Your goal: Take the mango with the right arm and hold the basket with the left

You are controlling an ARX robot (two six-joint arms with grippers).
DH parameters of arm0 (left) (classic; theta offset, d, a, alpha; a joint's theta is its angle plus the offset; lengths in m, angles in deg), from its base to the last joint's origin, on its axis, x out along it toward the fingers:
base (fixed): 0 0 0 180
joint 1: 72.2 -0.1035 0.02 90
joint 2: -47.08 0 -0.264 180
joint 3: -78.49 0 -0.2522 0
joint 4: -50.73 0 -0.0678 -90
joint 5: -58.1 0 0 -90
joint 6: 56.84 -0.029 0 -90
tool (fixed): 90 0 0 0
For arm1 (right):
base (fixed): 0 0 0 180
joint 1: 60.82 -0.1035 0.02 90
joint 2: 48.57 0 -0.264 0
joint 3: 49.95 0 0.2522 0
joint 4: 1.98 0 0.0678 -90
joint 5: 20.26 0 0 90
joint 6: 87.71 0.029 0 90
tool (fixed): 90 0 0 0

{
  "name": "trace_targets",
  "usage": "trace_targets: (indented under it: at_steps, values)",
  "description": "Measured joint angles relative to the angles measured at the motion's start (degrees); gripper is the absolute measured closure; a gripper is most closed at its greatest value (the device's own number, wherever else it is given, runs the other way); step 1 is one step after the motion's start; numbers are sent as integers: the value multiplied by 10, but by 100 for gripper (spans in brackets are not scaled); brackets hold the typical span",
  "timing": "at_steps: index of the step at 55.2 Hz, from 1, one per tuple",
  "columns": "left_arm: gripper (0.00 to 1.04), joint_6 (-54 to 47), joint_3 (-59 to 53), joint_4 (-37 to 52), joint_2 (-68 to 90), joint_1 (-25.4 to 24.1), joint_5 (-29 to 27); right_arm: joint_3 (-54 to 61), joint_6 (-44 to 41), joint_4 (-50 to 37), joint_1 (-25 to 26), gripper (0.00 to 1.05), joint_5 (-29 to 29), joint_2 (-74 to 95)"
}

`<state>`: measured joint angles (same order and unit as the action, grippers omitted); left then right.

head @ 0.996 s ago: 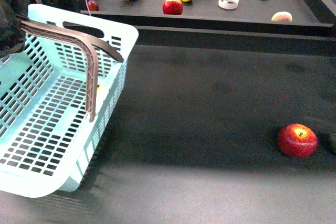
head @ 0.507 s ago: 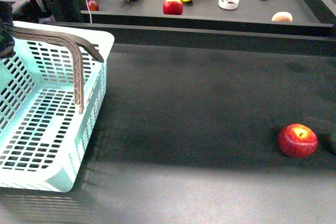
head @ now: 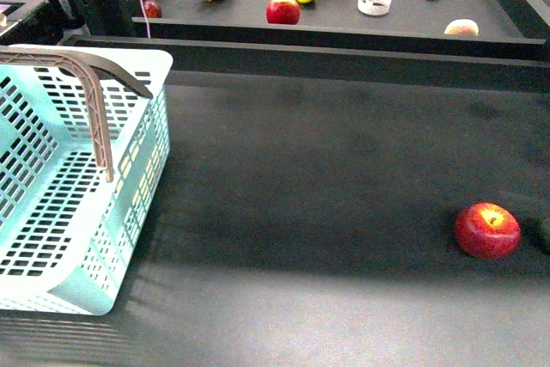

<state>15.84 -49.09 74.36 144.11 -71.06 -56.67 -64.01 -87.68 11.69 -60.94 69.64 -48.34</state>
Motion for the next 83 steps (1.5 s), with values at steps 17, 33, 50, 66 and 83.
trace_targets:
  at_steps: [17, 33, 50, 66, 83]
  values:
    - [6, -137, -176, -8, -273, -48, -2, 0, 0, 0, 0, 8, 0, 0]
    - [6, -273, -276, -146, -528, -69, -17, 0, 0, 0, 0, 8, 0, 0]
    - [21, -427, -312, -54, -549, -113, 190, 0, 0, 0, 0, 8, 0, 0]
    - [80, -704, -355, -91, -653, -76, 308, 0, 0, 0, 0, 8, 0, 0]
    - [101, -720, -375, -140, -738, -13, 249, 0, 0, 0, 0, 8, 0, 0]
